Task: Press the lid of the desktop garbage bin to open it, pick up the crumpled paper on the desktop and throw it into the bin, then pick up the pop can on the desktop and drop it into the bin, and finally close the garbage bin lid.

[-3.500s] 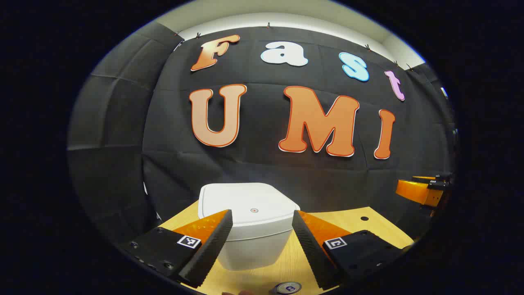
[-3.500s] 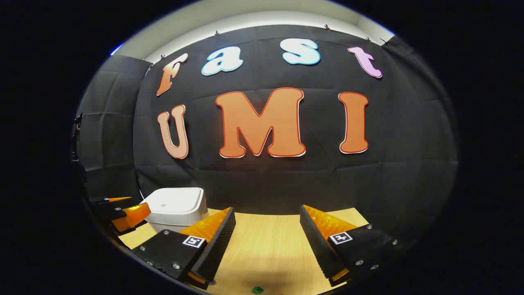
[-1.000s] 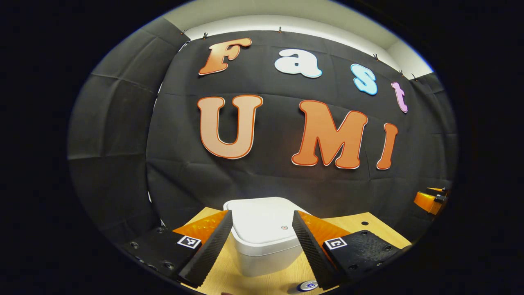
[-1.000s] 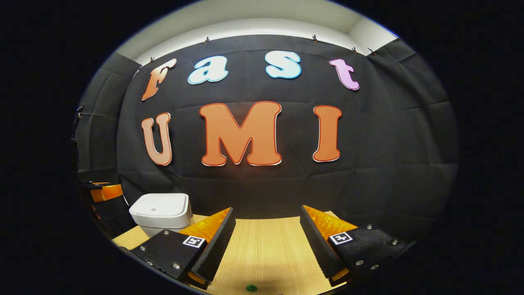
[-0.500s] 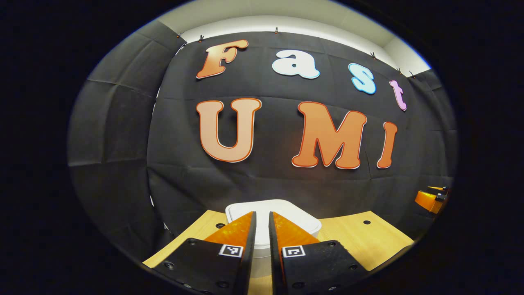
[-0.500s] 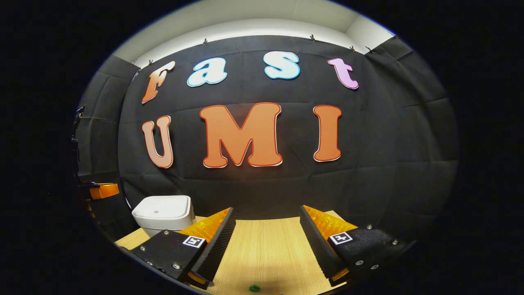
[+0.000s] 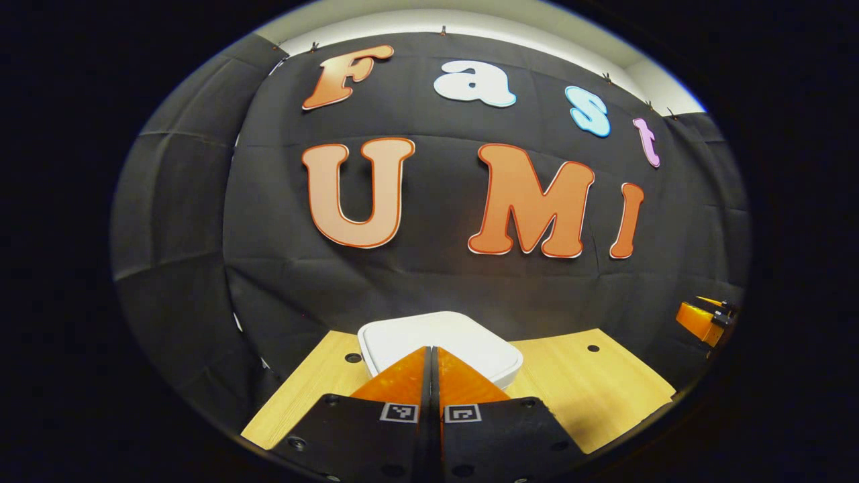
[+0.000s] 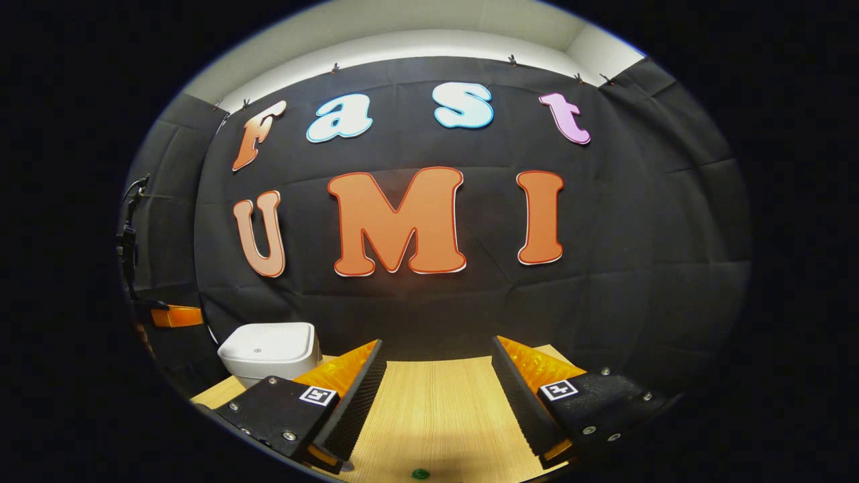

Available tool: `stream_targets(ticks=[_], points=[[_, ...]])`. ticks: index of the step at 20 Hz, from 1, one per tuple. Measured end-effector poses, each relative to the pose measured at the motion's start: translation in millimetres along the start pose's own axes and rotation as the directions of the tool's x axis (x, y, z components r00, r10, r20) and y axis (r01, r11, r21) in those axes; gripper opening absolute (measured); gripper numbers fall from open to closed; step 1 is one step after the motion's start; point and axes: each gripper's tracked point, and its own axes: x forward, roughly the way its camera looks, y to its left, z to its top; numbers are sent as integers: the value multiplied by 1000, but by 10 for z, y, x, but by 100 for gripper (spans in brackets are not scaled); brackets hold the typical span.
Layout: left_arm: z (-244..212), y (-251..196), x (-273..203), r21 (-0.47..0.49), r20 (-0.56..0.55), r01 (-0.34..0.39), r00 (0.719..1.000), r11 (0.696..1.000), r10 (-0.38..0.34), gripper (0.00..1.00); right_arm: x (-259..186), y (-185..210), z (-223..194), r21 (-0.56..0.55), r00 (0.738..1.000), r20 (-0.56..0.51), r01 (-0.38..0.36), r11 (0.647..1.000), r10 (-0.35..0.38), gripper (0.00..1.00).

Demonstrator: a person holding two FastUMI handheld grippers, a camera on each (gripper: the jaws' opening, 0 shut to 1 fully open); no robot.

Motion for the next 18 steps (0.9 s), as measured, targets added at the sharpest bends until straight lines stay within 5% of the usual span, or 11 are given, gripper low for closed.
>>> stream_targets(ticks=[10, 18], points=[[-281, -312, 654, -6, -245, 160, 957, 987, -157, 0, -3, -109, -42, -2, 1000, -21, 16, 1000, -16, 94], [-679, -410, 828, -46, -374, 180, 909, 983, -184, 0, 0, -257, -100, 8, 999, -36, 40, 999, -40, 94]])
